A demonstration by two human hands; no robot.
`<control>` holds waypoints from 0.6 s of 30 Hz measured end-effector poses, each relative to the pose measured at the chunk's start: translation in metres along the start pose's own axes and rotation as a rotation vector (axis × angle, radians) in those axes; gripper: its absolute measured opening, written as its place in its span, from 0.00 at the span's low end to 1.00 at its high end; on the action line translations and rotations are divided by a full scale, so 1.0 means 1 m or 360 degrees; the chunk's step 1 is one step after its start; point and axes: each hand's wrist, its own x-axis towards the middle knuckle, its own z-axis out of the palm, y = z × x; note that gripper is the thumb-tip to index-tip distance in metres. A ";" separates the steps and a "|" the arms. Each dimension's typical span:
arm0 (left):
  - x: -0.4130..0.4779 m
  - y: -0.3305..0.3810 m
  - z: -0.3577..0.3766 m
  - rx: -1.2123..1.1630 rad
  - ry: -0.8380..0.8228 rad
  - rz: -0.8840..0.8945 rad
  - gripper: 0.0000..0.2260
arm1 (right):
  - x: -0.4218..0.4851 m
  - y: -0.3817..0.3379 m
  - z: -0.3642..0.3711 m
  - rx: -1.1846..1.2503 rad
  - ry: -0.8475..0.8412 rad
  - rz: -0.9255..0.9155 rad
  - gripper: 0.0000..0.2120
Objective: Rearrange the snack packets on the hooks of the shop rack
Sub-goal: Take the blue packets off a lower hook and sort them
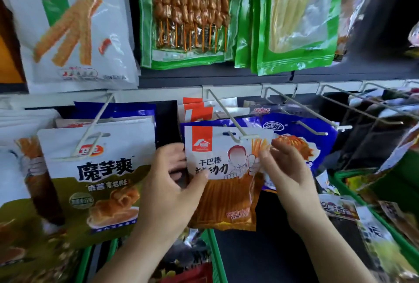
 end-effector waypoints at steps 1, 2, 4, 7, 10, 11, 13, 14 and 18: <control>0.001 0.000 -0.002 -0.0078 -0.0056 -0.0055 0.23 | -0.005 0.000 0.005 0.0025 -0.0131 0.0010 0.13; 0.001 0.001 -0.004 -0.0121 -0.0085 -0.0076 0.21 | -0.009 0.000 0.009 0.0028 -0.0197 -0.0006 0.10; -0.002 0.004 -0.008 -0.0101 -0.0112 -0.0041 0.12 | -0.013 -0.002 0.011 0.0018 -0.0172 -0.0074 0.05; -0.011 0.009 -0.014 -0.0086 -0.0248 0.0030 0.02 | -0.015 -0.004 0.009 0.0018 -0.0061 -0.0076 0.04; -0.016 0.013 -0.016 -0.0149 -0.0313 0.0035 0.02 | -0.018 0.001 0.010 -0.0123 -0.0007 -0.0106 0.13; -0.016 0.014 -0.017 -0.0173 -0.0311 0.0042 0.03 | -0.020 0.002 0.011 -0.0146 0.0009 -0.0097 0.15; -0.015 0.016 -0.020 -0.0179 -0.0289 0.0065 0.03 | -0.020 0.004 0.011 -0.0140 0.0111 -0.0079 0.09; -0.013 0.015 -0.022 -0.0157 -0.0254 0.0079 0.02 | -0.019 0.004 0.008 -0.0161 0.0217 -0.0092 0.07; 0.004 0.007 -0.030 0.0131 0.0167 0.0147 0.05 | 0.004 0.004 -0.020 -0.0207 0.0776 -0.0108 0.23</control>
